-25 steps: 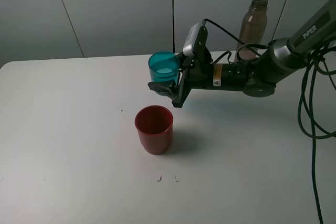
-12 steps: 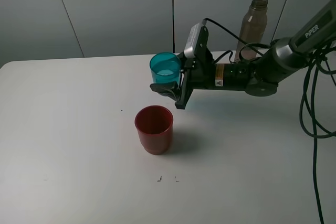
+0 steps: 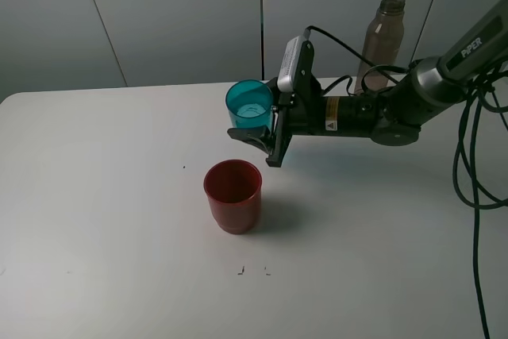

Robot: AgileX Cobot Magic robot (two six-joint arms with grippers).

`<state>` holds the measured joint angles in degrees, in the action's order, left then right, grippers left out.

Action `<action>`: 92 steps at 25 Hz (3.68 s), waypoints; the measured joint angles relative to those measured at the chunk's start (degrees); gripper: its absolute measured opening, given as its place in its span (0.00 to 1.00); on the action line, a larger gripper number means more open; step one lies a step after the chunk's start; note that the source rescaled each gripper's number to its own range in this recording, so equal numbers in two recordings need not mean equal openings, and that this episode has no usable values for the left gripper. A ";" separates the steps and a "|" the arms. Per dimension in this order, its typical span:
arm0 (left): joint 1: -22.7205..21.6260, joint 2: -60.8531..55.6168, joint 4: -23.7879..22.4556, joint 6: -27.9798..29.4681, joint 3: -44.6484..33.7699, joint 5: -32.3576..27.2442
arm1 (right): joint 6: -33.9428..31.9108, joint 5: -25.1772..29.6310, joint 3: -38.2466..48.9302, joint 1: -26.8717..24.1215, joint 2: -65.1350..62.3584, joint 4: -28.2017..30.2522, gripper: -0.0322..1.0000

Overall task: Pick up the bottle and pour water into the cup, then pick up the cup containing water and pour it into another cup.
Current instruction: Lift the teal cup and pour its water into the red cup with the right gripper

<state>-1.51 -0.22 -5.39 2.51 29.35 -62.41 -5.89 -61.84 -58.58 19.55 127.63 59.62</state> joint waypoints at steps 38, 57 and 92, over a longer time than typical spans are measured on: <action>0.00 0.00 0.00 0.22 0.00 0.00 | 2.18 2.65 0.05 0.11 -7.41 6.01 0.07; 0.00 0.00 0.00 0.22 0.00 0.00 | 21.06 3.86 0.05 1.51 -7.41 5.35 0.07; 0.00 0.00 0.00 0.10 0.00 0.00 | 38.36 2.90 0.13 3.10 -9.82 1.39 0.07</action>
<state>-1.51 -0.22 -5.39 2.61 29.35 -62.41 32.46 -58.94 -58.45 22.64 117.80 61.01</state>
